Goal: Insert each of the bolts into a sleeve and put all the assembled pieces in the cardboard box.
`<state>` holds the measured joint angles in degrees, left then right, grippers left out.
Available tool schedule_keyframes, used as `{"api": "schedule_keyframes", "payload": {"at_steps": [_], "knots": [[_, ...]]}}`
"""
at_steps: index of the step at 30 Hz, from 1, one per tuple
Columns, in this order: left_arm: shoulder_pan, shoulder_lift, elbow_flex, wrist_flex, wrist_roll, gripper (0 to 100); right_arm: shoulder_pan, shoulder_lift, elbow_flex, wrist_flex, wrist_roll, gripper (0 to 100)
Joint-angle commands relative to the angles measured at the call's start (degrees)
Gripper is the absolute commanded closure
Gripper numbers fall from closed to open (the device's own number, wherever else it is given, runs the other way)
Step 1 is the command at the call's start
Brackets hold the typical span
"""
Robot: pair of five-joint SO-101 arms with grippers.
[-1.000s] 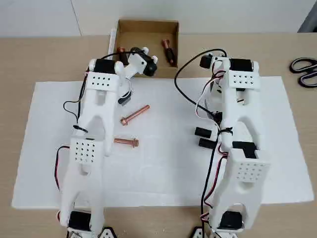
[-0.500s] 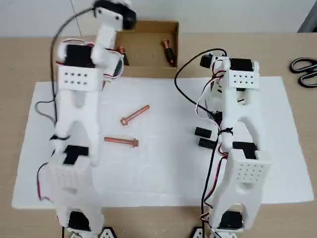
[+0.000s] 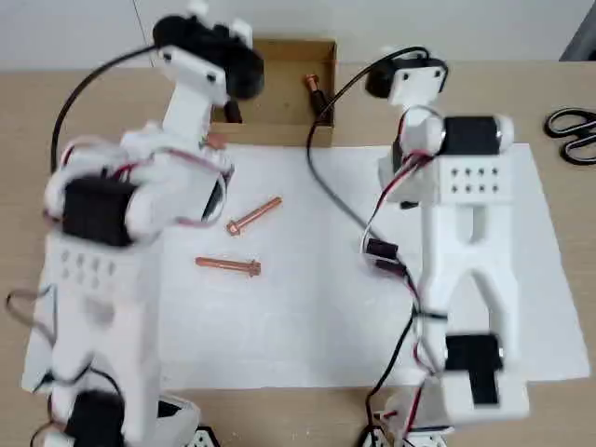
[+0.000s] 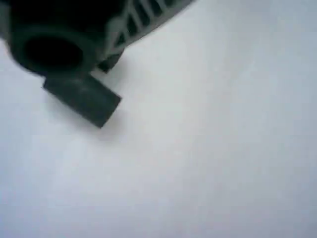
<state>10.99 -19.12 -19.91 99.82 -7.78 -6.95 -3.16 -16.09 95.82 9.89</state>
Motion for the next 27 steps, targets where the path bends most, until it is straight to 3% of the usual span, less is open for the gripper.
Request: {"api": "schedule_keyframes", "payload": {"at_steps": [1, 7, 17, 21, 27], "knots": [[0.35, -9.49, 5.05, -1.85, 2.55, 99, -3.12, -11.65, 4.13, -0.04, 0.53, 99.5], [0.35, -17.93, 16.40, -8.44, 13.01, 99, -4.88, -20.53, 11.78, -2.07, 0.26, 99.5], [0.70, -27.52, 31.52, -19.34, 15.30, 99, -4.97, -33.19, 23.30, -7.60, -0.26, 99.5], [0.70, -29.71, 37.23, -23.91, 15.82, 99, -4.97, -38.20, 30.77, -13.85, -2.64, 99.5], [0.35, -30.51, 43.03, -30.42, 24.26, 99, -5.05, -43.21, 47.47, -27.30, -4.48, 99.5]]}}
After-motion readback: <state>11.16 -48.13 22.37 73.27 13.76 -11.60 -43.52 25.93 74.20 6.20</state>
